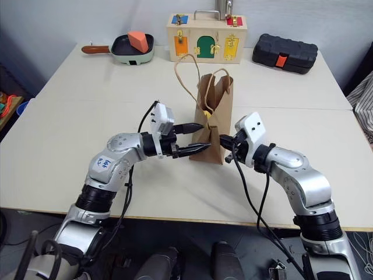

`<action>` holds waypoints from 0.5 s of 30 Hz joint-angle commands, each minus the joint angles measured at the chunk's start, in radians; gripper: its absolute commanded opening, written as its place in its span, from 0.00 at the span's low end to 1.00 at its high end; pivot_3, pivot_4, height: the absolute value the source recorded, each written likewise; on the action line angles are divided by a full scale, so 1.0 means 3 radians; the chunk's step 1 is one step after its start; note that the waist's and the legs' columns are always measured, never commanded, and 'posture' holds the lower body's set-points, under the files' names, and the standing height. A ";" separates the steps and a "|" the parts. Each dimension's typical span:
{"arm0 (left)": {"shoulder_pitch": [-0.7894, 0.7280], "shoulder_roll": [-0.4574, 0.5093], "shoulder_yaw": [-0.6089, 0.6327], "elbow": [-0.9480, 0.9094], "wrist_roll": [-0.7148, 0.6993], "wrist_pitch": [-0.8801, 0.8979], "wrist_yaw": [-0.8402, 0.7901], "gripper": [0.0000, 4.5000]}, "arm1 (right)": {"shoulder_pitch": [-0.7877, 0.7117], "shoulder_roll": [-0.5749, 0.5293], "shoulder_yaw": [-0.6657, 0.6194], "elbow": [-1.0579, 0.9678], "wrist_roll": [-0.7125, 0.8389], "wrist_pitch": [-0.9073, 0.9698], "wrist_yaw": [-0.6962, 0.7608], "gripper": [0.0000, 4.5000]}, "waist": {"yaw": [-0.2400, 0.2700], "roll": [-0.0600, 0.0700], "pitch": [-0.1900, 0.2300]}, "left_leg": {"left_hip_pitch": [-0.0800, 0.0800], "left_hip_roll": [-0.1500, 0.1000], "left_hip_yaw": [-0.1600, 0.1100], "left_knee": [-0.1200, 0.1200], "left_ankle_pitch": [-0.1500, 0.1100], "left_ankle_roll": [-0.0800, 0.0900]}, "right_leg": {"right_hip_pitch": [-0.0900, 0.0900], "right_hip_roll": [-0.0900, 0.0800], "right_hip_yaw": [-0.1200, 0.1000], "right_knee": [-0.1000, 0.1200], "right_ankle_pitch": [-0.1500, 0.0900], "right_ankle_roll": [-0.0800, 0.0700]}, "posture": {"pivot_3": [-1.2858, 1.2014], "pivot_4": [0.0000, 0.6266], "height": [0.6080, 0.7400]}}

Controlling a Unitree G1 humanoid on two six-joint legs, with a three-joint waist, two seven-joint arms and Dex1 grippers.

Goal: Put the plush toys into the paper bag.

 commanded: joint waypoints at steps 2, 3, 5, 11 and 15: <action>0.0202 0.0222 0.0281 -0.0547 -0.0106 0.0187 0.0160 0.77 | 0.0065 0.0047 0.0028 -0.0194 -0.0084 -0.0032 -0.0018 0.00 | -0.0025 0.0000 0.0000 | 0.0000 0.0000 0.0000 -0.0002 0.0000 0.0000 | -0.0001 0.0000 0.0000 0.0001 0.0000 0.0000 | 0.52 0.24 1.00; 0.0285 0.0266 0.0323 -0.0678 -0.0161 0.0292 0.0191 0.77 | 0.0081 0.0069 0.0039 -0.0202 -0.0095 -0.0035 -0.0019 0.00 | -0.0029 0.0000 0.0000 | 0.0000 0.0001 -0.0002 -0.0002 0.0000 0.0000 | -0.0001 0.0001 0.0000 0.0002 0.0000 0.0000 | 0.52 0.24 1.00; 0.0419 0.0318 0.0373 -0.0862 -0.0264 0.0473 0.0232 0.77 | 0.0089 0.0116 0.0056 -0.0215 -0.0110 -0.0038 -0.0020 0.00 | -0.0041 0.0000 0.0000 | 0.0000 0.0000 -0.0003 -0.0001 0.0000 -0.0001 | 0.0000 0.0000 0.0000 0.0003 0.0000 0.0000 | 0.52 0.24 1.00; 0.0546 0.0275 0.0325 -0.0737 -0.0248 0.0435 0.0233 0.77 | 0.0030 0.0274 0.0137 -0.0237 -0.0139 -0.0035 0.0009 0.00 | -0.0045 0.0000 0.0000 | 0.0001 -0.0001 -0.0004 0.0001 0.0000 -0.0001 | 0.0002 0.0000 0.0001 0.0003 0.0000 0.0000 | 0.52 0.24 1.00; 0.0457 0.0201 0.0307 -0.0406 -0.0175 0.0260 0.0190 0.77 | -0.0027 0.0348 0.0206 -0.0181 -0.0187 -0.0063 0.0036 0.00 | -0.0048 0.0000 0.0000 | 0.0001 -0.0001 -0.0004 0.0001 0.0000 -0.0001 | 0.0001 0.0000 -0.0001 0.0003 0.0000 0.0000 | 0.52 0.24 1.00</action>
